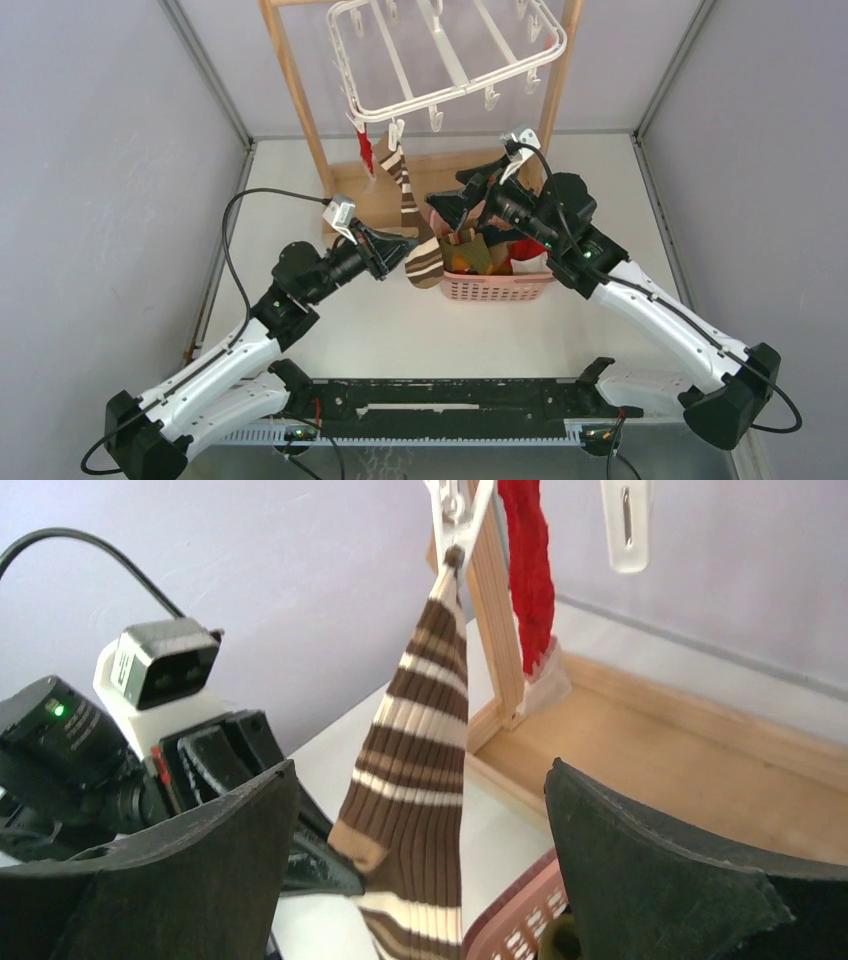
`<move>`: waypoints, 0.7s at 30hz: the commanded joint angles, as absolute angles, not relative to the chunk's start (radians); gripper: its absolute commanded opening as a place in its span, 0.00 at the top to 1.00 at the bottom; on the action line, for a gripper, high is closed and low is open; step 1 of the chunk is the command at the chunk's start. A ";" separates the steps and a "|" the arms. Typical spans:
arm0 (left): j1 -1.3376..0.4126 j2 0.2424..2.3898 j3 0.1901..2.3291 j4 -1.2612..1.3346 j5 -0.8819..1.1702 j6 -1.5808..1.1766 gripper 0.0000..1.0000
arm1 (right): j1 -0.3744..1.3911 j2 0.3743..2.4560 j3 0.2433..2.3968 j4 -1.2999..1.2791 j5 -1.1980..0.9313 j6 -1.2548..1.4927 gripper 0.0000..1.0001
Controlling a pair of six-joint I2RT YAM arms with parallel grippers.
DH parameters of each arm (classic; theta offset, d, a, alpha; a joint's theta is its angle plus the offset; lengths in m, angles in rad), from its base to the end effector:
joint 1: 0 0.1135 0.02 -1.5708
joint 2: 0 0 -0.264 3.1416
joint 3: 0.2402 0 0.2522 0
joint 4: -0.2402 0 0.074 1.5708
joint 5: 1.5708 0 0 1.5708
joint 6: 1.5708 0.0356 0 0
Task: Remove the socks clipped to the hanger
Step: Remove the sock from the hanger.
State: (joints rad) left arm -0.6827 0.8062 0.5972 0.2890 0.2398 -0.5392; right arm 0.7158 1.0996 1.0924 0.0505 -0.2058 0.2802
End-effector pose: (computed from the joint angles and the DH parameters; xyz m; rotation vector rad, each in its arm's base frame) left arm 0.1479 -0.1312 0.3206 0.3217 1.5742 -1.1474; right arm 0.1871 0.1724 0.4117 -0.5131 1.5218 0.9413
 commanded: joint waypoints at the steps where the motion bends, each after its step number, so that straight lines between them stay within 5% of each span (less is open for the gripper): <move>1: -0.677 0.790 0.665 0.319 0.256 -0.517 0.95 | 0.723 1.142 1.171 0.179 -0.177 0.241 0.04; 21: -0.675 0.795 0.697 0.295 0.274 -0.516 0.99 | 0.711 1.373 1.378 0.264 -0.222 0.254 0.26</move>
